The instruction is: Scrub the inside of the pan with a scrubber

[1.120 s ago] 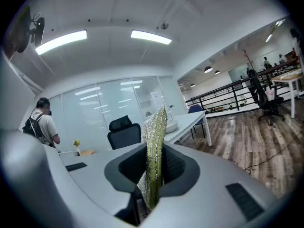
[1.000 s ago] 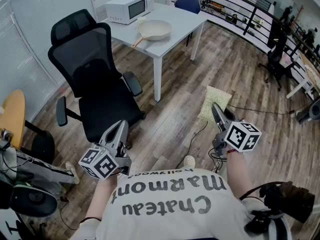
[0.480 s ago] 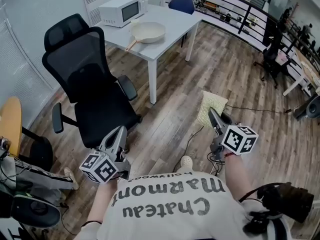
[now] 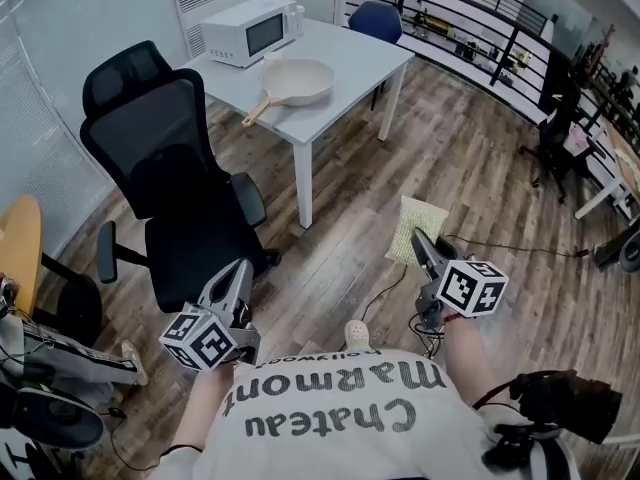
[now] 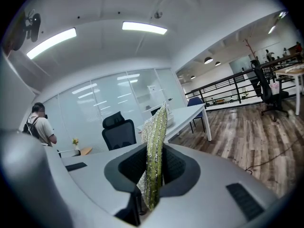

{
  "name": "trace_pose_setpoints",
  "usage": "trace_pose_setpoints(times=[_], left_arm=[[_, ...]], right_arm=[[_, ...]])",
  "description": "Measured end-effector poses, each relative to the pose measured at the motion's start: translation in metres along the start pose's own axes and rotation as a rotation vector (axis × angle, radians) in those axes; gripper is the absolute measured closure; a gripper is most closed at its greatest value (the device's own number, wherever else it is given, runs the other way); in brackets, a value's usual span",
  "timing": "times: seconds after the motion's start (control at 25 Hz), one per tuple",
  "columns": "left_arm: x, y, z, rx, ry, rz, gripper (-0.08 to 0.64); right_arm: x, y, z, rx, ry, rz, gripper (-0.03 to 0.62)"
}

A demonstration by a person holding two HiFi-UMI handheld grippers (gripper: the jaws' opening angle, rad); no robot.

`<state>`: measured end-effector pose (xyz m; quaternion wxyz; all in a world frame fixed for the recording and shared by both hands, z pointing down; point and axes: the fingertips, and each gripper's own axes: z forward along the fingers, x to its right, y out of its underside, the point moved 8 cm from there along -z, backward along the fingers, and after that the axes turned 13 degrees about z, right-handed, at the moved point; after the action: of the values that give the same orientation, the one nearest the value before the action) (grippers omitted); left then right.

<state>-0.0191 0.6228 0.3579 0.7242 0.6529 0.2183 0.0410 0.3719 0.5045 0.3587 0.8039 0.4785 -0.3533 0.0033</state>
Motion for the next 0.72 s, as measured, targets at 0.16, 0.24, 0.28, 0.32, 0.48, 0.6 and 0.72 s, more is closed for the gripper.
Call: trace_pose_setpoints(times=[0.16, 0.24, 0.28, 0.32, 0.48, 0.6, 0.72], left_arm=[[0.005, -0.007, 0.041, 0.024, -0.041, 0.021, 0.564], [0.009, -0.007, 0.063, 0.029, -0.06, 0.025, 0.563], [0.011, -0.006, 0.073, 0.029, -0.068, 0.026, 0.563], [0.014, -0.006, 0.083, 0.028, -0.076, 0.028, 0.563], [0.022, -0.002, 0.115, 0.034, -0.113, 0.039, 0.563], [0.029, 0.001, 0.135, 0.034, -0.146, 0.046, 0.563], [0.038, 0.003, 0.152, 0.029, -0.17, 0.049, 0.563]], right_arm=[[0.024, -0.032, 0.036, -0.048, -0.035, -0.044, 0.537], [0.039, -0.047, 0.052, -0.062, -0.056, -0.045, 0.537], [0.047, -0.055, 0.059, -0.068, -0.068, -0.045, 0.537], [0.054, -0.062, 0.067, -0.074, -0.078, -0.046, 0.537], [0.081, -0.085, 0.095, -0.106, -0.11, -0.054, 0.537], [0.098, -0.101, 0.112, -0.122, -0.14, -0.057, 0.537], [0.115, -0.115, 0.125, -0.125, -0.165, -0.052, 0.537]])
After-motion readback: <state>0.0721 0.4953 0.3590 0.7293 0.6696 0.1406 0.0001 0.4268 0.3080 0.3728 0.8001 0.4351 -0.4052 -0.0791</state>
